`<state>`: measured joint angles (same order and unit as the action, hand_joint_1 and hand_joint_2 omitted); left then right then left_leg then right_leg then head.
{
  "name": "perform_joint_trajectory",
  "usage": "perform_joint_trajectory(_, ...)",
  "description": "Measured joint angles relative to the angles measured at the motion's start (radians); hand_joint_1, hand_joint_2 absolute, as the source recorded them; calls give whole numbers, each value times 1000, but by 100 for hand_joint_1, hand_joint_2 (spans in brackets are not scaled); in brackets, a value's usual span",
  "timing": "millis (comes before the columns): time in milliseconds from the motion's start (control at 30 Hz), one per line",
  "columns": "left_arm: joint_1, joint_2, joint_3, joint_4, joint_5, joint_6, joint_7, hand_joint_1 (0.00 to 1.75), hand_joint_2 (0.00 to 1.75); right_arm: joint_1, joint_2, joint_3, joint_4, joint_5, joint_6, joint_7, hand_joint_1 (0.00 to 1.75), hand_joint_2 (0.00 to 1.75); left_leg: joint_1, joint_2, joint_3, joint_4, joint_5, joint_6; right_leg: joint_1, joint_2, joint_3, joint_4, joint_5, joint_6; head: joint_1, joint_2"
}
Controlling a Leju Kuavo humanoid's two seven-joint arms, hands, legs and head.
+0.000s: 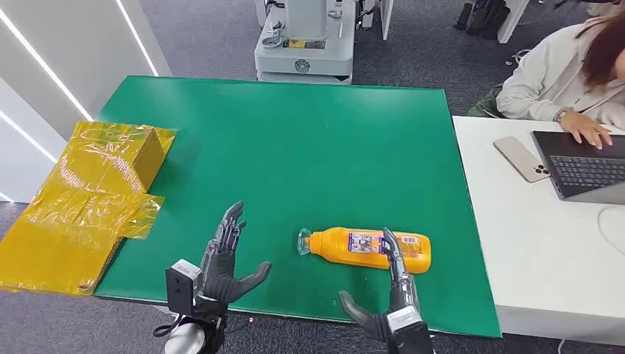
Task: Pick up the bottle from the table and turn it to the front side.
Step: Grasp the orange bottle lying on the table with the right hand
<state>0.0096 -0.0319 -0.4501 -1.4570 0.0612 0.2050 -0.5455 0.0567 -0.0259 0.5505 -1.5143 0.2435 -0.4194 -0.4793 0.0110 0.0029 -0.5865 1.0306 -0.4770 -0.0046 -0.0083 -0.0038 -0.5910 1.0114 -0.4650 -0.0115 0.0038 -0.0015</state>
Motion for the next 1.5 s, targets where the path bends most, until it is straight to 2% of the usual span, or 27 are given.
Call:
perform_joint_trajectory(133, -10, -7, -6, 3, -6, -10, 3, 0, 175, -40, -1, -46, 13, 149, -17, 45, 0, 175, 0, 0, 0, 1, 0, 0, 0, 0, 0, 0, 0, 0, 0, 0)
perform_joint_trajectory(300, -45, -13, -19, 22, -9, -45, 13, 0, 175, -148, -28, -78, 74, 321, -19, 128, 0, 175, 0, 0, 0, 1, 1, 1, 0, 0, 1, 0, 1, 1, 0, 0)
perform_joint_trajectory(400, -65, -17, -23, 37, -8, -66, 19, 0, 175, -223, -57, -79, 122, 352, 38, 194, 0, 175, 0, 0, 0, 2, 1, 1, 0, 0, 1, 0, 2, 1, 0, 0)
perform_joint_trajectory(467, -76, -18, -25, 46, -6, -82, 21, 0, 175, -280, -77, -77, 161, 340, 119, 250, 0, 175, 0, 0, 0, 3, 1, 2, 0, 0, 1, 0, 2, 2, 0, 0)
perform_joint_trajectory(667, -104, -17, -31, 66, 4, -122, 32, 0, 175, -446, -145, -44, 302, 225, 431, 376, 0, 175, 0, 0, -1, 3, 2, 2, 0, 0, 1, 0, 2, 2, 0, 0)
perform_joint_trajectory(833, -129, -13, -36, 84, 38, -159, 55, 0, 175, -600, -222, 35, 416, 122, 667, 455, 0, 175, 0, -1, -1, 4, 2, 2, 0, 0, 1, 0, 3, 3, 0, 0)
perform_joint_trajectory(967, -145, -8, -36, 99, 80, -187, 76, 0, 175, -735, -288, 126, 467, -31, 849, 526, 0, 175, 0, -1, -1, 5, 2, 3, -1, 0, 1, 1, 3, 4, 0, 0)
perform_joint_trajectory(1100, -155, -1, -36, 114, 151, -225, 100, 0, 175, -861, -339, 227, 496, -212, 992, 604, 0, 175, 0, -1, -2, 5, 2, 3, -1, 0, 1, 1, 3, 4, 0, 0)
perform_joint_trajectory(1200, -156, 6, -36, 123, 208, -254, 119, 0, 175, -949, -356, 315, 524, -350, 1057, 658, 0, 175, 0, 0, -2, 5, 2, 3, -1, 0, 1, 1, 3, 4, 0, 0)
perform_joint_trajectory(1300, -156, 11, -33, 132, 249, -271, 132, 0, 175, -1024, -358, 407, 554, -466, 1077, 685, 0, 175, 0, -1, -1, 5, 2, 3, 0, 0, 1, 1, 3, 4, 0, 0)
perform_joint_trajectory(1500, -148, 19, -21, 139, 279, -285, 144, 0, 175, -1098, -358, 531, 594, -628, 1064, 672, 0, 175, 0, -2, -2, 5, 2, 3, 0, -1, 1, 1, 3, 4, 0, 0)
